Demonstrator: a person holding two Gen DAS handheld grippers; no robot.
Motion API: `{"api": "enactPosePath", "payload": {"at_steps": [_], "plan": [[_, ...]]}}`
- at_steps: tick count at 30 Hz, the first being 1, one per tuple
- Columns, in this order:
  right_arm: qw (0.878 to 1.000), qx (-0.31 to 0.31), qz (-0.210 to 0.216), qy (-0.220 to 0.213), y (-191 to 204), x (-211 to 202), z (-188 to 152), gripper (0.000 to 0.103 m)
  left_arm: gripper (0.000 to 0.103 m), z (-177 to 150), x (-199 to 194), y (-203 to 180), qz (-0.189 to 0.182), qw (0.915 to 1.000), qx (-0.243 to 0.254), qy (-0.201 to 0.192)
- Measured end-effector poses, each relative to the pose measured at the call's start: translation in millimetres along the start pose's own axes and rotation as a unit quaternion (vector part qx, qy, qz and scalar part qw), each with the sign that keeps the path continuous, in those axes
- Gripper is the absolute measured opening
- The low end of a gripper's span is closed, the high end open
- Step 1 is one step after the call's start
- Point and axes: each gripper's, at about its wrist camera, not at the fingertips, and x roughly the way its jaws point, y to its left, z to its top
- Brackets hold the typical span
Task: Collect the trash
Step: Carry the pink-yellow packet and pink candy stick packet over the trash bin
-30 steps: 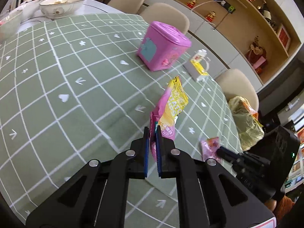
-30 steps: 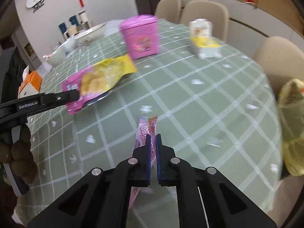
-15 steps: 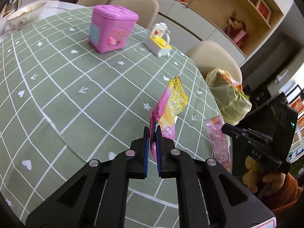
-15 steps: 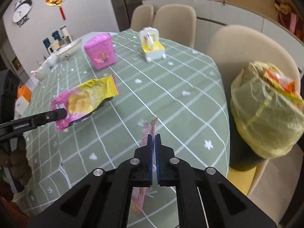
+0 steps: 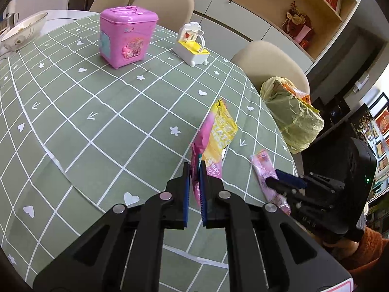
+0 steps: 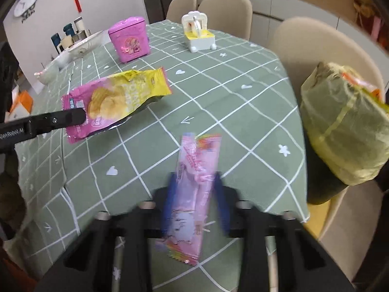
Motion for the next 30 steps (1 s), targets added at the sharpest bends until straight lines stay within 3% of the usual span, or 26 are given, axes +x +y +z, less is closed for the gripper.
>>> {"api": "enactPosePath", "payload": {"at_steps": [7,15,23,27,30], "plan": [[0.998,0.034,-0.014,-0.044,-29,-36,6,0.008,0.006,4,-8,-10,-0.035,0.9993,0.001,-0.010],[0.990,0.082,-0.015,-0.118,-64,-94,4,0.008,0.006,26,-35,-61,-0.060,0.9975,0.026,-0.029],[0.978,0.085,-0.050,-0.186,-127,-164,24,0.008,0.006,102,-61,-147,-0.141,0.9832,0.062,-0.099],[0.973,0.093,-0.075,-0.199,-164,-187,29,0.008,0.006,136,-40,-190,-0.182,0.9760,0.077,-0.091],[0.970,0.099,-0.096,-0.202,-199,-198,30,0.008,0.006,154,-14,-221,-0.191,0.9737,0.096,-0.080]]}}
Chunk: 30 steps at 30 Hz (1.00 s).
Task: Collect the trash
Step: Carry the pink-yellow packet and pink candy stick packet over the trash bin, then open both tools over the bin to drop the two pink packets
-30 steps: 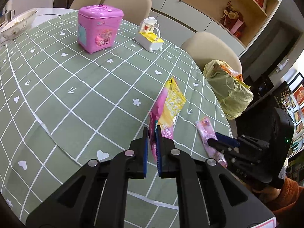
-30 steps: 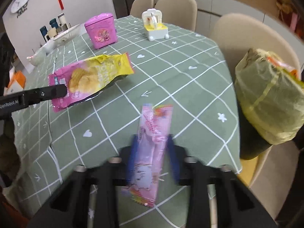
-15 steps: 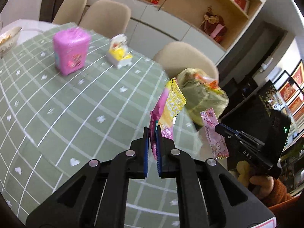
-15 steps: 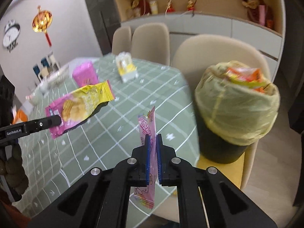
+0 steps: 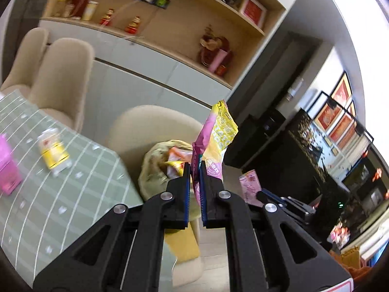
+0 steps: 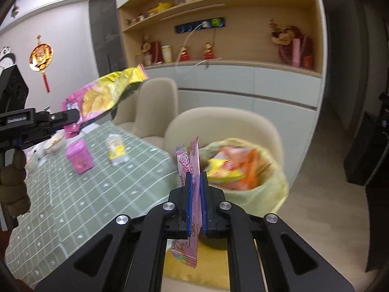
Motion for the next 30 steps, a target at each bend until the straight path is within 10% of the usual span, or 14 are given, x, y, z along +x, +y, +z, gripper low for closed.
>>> {"api": "enactPosePath", "payload": {"at_steps": [7,18,23,30], "plan": [[0.999,0.040,-0.032,0.013,-74,17,6,0.008,0.006,9,108,4,-0.029,0.9962,-0.030,0.077],[0.995,0.089,-0.027,0.047,-123,72,-8,0.008,0.007,-19,252,-2,0.063,0.9708,0.057,0.225],[0.995,0.077,-0.018,0.056,-113,93,-7,0.008,0.008,-22,276,21,0.150,0.9494,0.093,0.260],[0.995,0.077,0.015,0.064,-104,122,2,0.008,0.008,-24,265,44,0.132,0.9552,0.079,0.252]]}}
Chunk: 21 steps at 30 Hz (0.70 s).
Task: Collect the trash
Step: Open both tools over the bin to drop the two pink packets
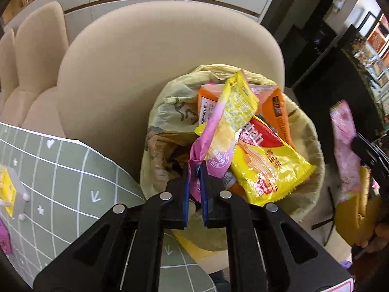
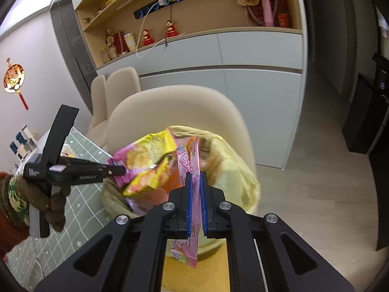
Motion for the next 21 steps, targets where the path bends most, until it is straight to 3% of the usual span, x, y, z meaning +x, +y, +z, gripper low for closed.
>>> {"api": "enactPosePath", "payload": {"at_steps": [5,11,13,16,18,21], "plan": [[0.999,-0.045,0.024,-0.015,30,21,24,0.008,0.008,-8,-10,1,-0.054,0.9985,-0.007,0.003],[0.997,-0.060,0.045,0.028,47,71,36,0.008,0.009,-16,-22,3,-0.053,0.9985,-0.005,-0.010],[0.996,-0.057,0.047,0.055,46,90,33,0.008,0.022,-16,-25,8,-0.051,0.9985,-0.012,-0.018],[0.994,-0.062,0.029,0.082,45,107,22,0.008,0.025,-16,-28,13,-0.050,0.9982,-0.019,-0.028],[0.993,-0.063,0.019,0.094,43,113,15,0.008,0.033,-16,-36,20,-0.047,0.9975,-0.031,-0.044],[0.992,-0.064,0.001,0.111,39,122,9,0.008,0.040,-20,-53,29,-0.024,0.9943,-0.054,-0.089]]}}
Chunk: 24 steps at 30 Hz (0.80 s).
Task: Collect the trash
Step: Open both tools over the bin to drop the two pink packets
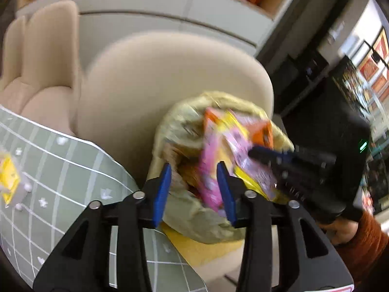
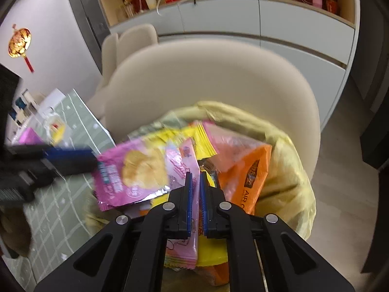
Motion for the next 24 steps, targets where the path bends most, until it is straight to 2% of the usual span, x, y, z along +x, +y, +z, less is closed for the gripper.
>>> {"api": "enactPosePath", "payload": {"at_steps": [2,5,8,12,16,24], "plan": [[1.000,0.012,0.000,0.014,-3,6,-2,0.008,0.043,-3,-13,3,0.011,0.9994,-0.008,-0.033],[0.999,0.013,0.018,0.031,0,13,-5,0.008,0.047,-7,-25,5,0.010,0.9981,-0.010,-0.060],[0.999,-0.009,0.019,0.040,9,17,-8,0.008,0.047,-4,-22,0,-0.001,0.9984,0.003,-0.057],[0.999,-0.006,-0.002,0.042,3,18,-5,0.008,0.047,1,-8,-12,-0.004,0.9986,0.026,-0.047],[0.999,-0.008,-0.012,0.050,-6,21,-4,0.008,0.047,2,4,-14,-0.006,0.9992,0.014,-0.036],[1.000,-0.005,0.004,0.004,-4,-2,-7,0.009,0.047,-16,-12,-14,0.009,0.9986,-0.003,-0.051]]}}
